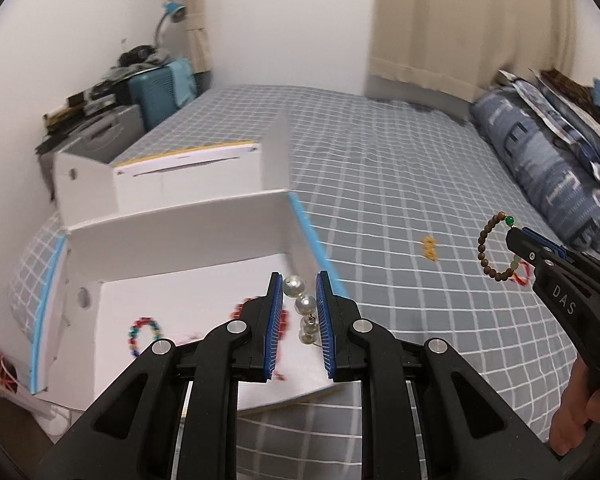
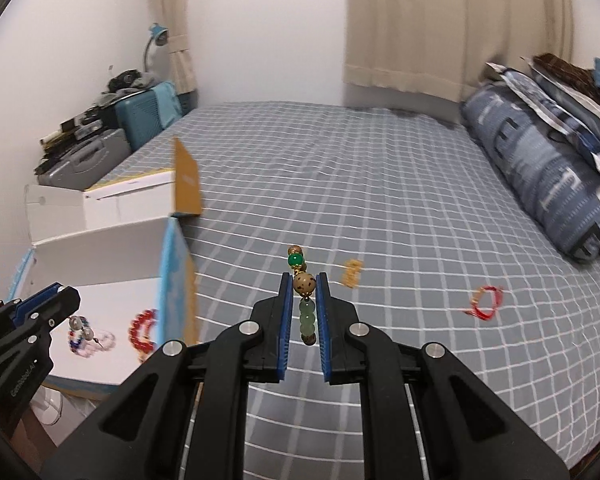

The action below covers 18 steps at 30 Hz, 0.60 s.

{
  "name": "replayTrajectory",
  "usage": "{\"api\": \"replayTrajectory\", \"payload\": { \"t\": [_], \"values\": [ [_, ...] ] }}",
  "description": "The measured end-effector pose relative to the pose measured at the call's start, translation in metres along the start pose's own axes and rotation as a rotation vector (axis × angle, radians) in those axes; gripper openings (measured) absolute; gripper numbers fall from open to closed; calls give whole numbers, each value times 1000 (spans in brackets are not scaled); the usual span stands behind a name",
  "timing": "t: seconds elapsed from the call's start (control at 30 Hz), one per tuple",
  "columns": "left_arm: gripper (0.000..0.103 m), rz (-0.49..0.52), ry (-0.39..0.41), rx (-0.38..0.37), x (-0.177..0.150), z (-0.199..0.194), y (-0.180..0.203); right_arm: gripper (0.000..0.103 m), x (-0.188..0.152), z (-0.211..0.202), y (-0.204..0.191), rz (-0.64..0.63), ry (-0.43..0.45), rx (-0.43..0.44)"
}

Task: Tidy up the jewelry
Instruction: 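Carry the pearl and wooden bead bracelets over the box and lower them inside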

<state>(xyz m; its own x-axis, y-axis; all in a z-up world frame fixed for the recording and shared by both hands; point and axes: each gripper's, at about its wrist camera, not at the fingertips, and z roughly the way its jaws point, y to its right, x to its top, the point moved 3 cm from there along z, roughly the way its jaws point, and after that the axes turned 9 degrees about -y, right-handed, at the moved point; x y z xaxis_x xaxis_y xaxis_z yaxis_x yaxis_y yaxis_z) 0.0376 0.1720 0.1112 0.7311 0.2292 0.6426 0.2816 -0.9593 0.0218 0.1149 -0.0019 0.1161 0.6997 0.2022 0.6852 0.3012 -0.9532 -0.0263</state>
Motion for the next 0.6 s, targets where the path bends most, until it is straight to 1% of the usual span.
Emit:
{"api": "replayTrajectory", "payload": {
  "t": [0.27, 0.43, 0.6],
  "values": [
    [17, -105, -5, 79, -2, -2, -69, 11, 6, 15, -77, -92, -8, 81],
    [17, -156, -37, 125, -10, 9, -110, 11, 5, 29, -124, -150, -32, 130],
    [17, -187, -66, 160, -15, 21, -139, 11, -1, 50, -168, -203, -69, 168]
  ]
}}
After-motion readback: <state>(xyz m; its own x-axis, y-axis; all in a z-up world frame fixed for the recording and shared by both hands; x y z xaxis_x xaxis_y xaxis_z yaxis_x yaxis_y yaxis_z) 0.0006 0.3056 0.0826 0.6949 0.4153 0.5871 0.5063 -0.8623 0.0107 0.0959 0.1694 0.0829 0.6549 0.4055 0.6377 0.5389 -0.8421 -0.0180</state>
